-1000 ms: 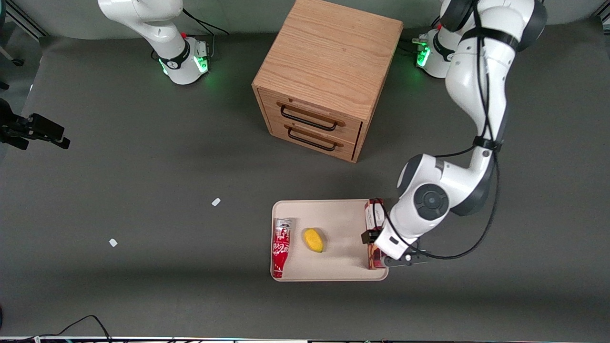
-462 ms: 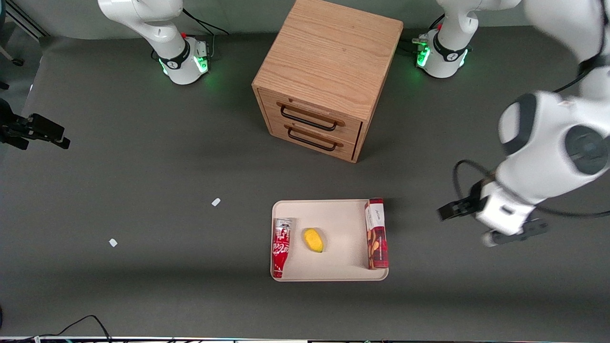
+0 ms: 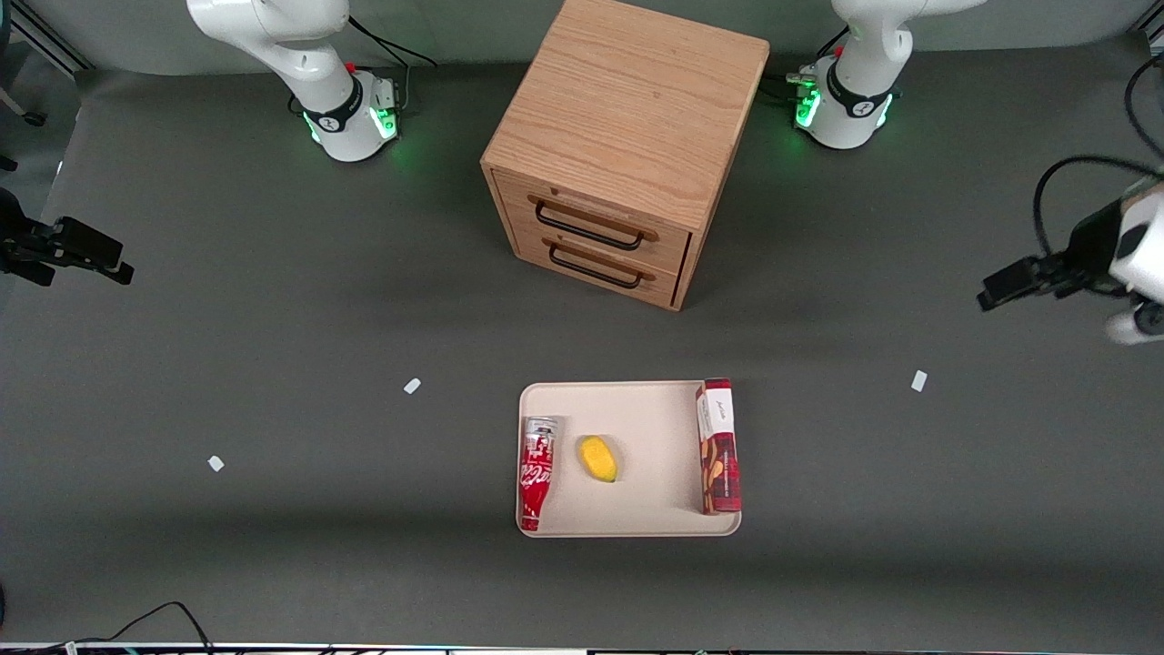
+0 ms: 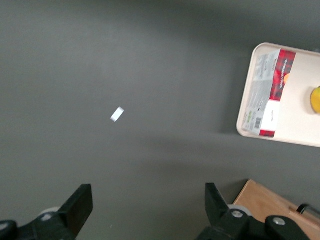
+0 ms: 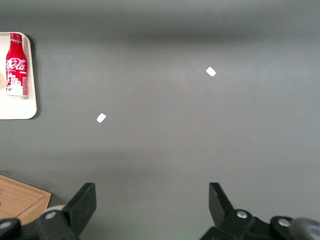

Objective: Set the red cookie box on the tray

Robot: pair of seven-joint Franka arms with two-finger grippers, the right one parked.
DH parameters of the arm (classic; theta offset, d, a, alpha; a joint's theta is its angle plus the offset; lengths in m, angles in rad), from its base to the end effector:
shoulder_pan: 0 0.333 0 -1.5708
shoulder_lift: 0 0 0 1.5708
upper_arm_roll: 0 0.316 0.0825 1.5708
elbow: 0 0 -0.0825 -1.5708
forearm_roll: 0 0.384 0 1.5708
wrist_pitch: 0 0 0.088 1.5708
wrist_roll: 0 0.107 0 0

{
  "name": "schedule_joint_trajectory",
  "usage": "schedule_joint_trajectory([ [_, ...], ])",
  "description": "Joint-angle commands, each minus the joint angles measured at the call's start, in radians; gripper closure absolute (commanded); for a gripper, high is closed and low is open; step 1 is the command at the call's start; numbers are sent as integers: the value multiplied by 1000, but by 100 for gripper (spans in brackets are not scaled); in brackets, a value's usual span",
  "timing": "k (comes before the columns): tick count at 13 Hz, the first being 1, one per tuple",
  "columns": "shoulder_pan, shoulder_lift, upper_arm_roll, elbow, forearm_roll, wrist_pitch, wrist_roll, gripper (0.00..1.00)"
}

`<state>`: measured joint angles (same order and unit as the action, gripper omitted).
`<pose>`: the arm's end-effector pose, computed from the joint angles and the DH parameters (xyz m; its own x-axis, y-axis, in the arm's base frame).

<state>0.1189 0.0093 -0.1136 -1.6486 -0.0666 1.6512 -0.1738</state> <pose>0.5625 -0.0034 0.5897 0.9829 0.1830 -0.0184 0.1838 -0.9808 0.0651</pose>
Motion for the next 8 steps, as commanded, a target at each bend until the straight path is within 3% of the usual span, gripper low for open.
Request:
schedule_joint_trajectory([
  [1,34,-113,-14,-96,4,-45,72,0],
  [8,33,-111,-14,-69,83,-67,152,0],
])
